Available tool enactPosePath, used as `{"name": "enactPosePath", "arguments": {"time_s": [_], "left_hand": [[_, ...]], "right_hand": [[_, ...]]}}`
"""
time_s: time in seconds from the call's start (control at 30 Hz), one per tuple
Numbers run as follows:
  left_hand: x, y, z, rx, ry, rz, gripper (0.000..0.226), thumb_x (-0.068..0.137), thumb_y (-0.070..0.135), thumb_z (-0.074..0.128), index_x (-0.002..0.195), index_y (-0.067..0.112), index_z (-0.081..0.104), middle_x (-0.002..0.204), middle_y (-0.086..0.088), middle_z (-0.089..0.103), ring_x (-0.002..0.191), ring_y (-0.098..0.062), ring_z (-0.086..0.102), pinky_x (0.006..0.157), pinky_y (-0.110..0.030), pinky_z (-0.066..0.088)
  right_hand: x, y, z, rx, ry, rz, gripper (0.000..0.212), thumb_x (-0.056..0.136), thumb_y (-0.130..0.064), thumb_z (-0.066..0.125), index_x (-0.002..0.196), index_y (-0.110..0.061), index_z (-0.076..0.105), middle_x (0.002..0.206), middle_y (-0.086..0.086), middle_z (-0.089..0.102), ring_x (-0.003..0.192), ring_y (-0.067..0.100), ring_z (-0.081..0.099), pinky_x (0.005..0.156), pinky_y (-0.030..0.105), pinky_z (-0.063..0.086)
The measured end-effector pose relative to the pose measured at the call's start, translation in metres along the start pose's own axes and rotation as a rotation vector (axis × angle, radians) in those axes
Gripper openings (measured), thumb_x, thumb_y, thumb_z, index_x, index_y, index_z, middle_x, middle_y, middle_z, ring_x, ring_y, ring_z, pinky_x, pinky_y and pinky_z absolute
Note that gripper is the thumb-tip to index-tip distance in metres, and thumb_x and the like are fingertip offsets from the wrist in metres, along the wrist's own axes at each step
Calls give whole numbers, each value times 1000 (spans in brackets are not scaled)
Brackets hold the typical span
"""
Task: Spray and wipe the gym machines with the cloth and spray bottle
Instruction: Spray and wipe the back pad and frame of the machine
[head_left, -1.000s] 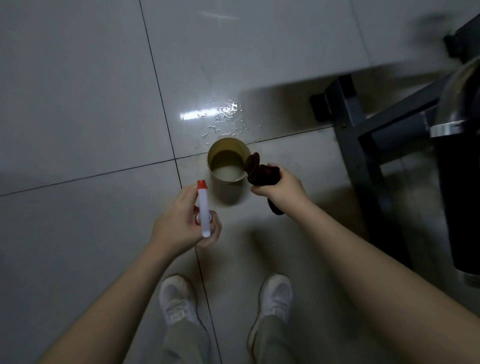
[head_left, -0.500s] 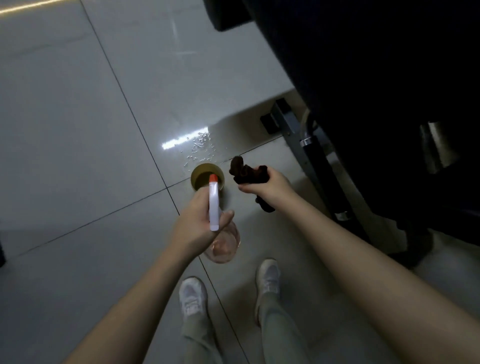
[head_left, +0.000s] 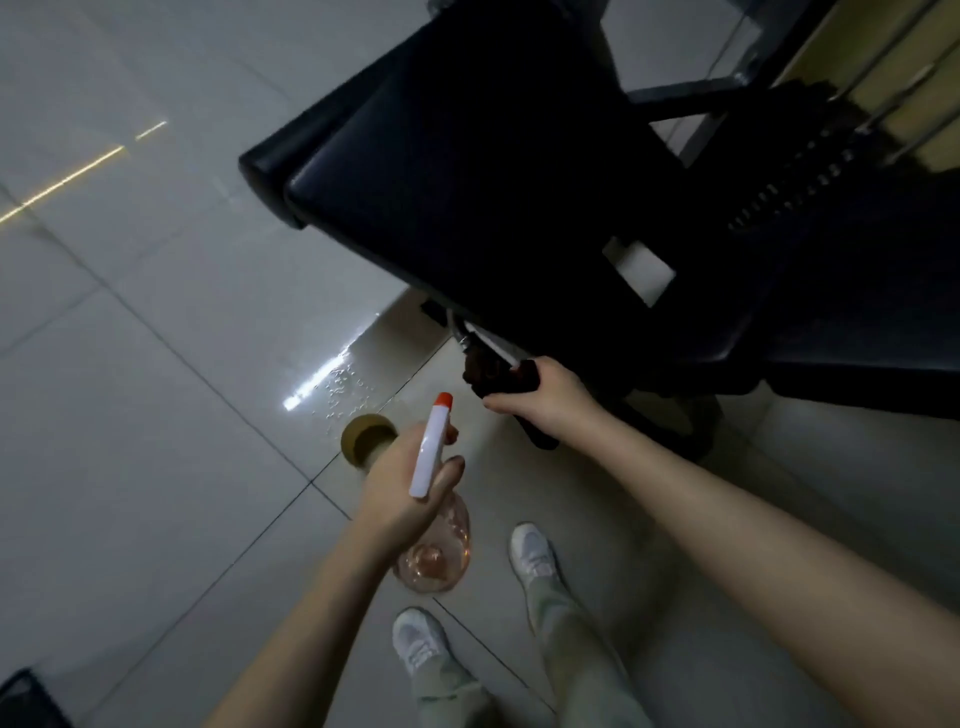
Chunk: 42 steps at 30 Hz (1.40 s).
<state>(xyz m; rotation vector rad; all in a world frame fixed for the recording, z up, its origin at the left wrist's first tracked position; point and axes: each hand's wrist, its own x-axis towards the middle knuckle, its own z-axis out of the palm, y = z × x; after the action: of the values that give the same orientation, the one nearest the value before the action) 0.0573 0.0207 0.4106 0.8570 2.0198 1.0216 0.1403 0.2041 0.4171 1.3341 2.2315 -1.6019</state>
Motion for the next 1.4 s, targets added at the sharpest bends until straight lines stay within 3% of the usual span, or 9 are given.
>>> {"name": "enactPosePath", "arguments": {"time_s": [0.17,0.43,0.6,0.77,0.93,1.03,1.13,1.27,1.4], "left_hand": [[8,56,7,18,-94,42,71,71,65,42,125,20,54,113,10,60,98,-14,62,87,-38,52],[31,142,29,26,-236,33,50,68,51,51,100,14,58,90,-12,64,79,-30,65,74,-52,54],[50,181,42,35,-298,-11,32,72,36,53,103,30,56,99,-12,66,85,-31,65,80,-54,54],[77,211,53,77,-357,7,50,78,27,55,128,19,52,102,2,62,83,-7,60,67,-11,48],[121,233,62,163,-389,-3,43,63,41,52,101,21,58,87,-6,62,81,-28,64,73,-48,57],[148,243,68,234,-418,53,53,63,43,50,106,14,58,92,-7,64,85,-25,64,79,-50,54],[175,246,71,300,-441,100,44,68,37,49,104,13,57,89,-6,62,81,-25,62,74,-47,54],[215,237,78,337,-511,142,42,69,40,47,100,13,55,82,-2,58,76,-24,60,69,-40,51],[252,227,81,400,-617,147,50,69,36,47,109,7,57,91,-5,61,83,-24,60,74,-40,50]], "right_hand": [[-24,-4,-58,115,137,42,50,76,-25,77,120,-12,58,118,3,60,105,15,56,83,25,44],[-45,-3,-139,152,304,95,64,76,-30,77,131,-23,47,132,4,50,114,20,51,83,25,43],[-48,-5,-184,101,368,125,50,77,-26,76,121,-17,54,116,2,56,94,12,51,67,20,40],[-37,-3,-206,16,429,208,44,74,-22,76,111,-12,54,109,5,57,92,17,56,73,28,48],[-26,-7,-232,-477,593,223,53,77,-20,71,122,-12,45,124,7,46,115,23,45,92,34,44],[-21,-5,-243,-863,702,197,51,80,-14,66,125,-13,43,127,9,46,115,24,45,94,36,39],[-11,6,-244,-1037,589,273,54,84,-20,63,133,-15,41,135,10,42,123,26,40,102,42,32],[10,17,-234,-1114,404,315,79,83,-54,56,145,-15,26,154,14,19,144,30,11,112,56,-6],[28,18,-224,-1069,345,363,75,83,-51,57,144,-13,34,153,12,26,141,30,21,113,54,-2]]}}
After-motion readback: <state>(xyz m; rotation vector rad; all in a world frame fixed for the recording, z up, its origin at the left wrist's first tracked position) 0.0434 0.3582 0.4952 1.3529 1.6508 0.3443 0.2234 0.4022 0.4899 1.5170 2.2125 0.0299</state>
